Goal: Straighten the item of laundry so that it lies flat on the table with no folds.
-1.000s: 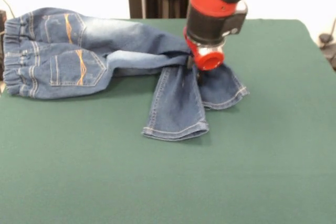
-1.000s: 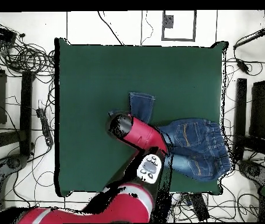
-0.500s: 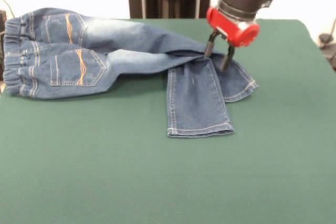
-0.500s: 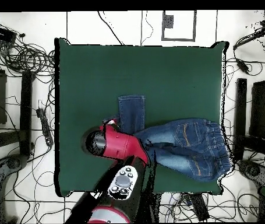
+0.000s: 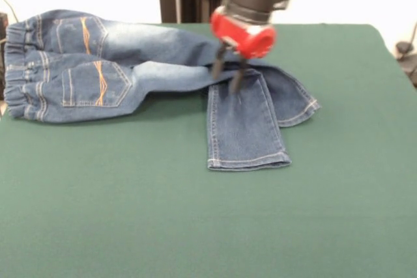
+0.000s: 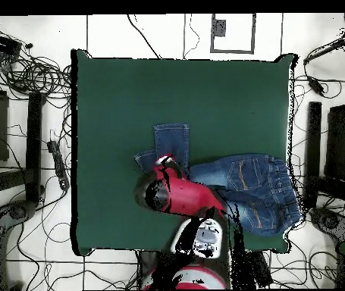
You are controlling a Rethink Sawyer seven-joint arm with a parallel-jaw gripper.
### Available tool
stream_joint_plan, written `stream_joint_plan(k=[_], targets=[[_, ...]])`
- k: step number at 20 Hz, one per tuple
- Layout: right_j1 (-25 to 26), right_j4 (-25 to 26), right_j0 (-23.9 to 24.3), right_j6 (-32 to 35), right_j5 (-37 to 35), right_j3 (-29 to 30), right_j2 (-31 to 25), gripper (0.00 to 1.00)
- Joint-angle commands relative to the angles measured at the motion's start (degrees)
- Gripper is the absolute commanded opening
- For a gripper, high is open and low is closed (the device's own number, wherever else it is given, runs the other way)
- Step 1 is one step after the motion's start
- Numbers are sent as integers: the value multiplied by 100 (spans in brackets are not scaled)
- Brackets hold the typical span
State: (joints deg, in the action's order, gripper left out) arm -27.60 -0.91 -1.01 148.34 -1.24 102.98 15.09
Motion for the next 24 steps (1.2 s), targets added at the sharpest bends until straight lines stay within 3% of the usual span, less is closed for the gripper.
stream_joint_plan(k=[1,6,15,20,24], targets=[[1081,851,242,145,1050,370,-539,100],[1393,1311,753,8,1104,-5,-891,100],[1290,1151,516,278,803,-27,-882,100],[1335,1222,866,271,732,-86,-1372,100],[1116,972,618,407,522,55,-1247,100]])
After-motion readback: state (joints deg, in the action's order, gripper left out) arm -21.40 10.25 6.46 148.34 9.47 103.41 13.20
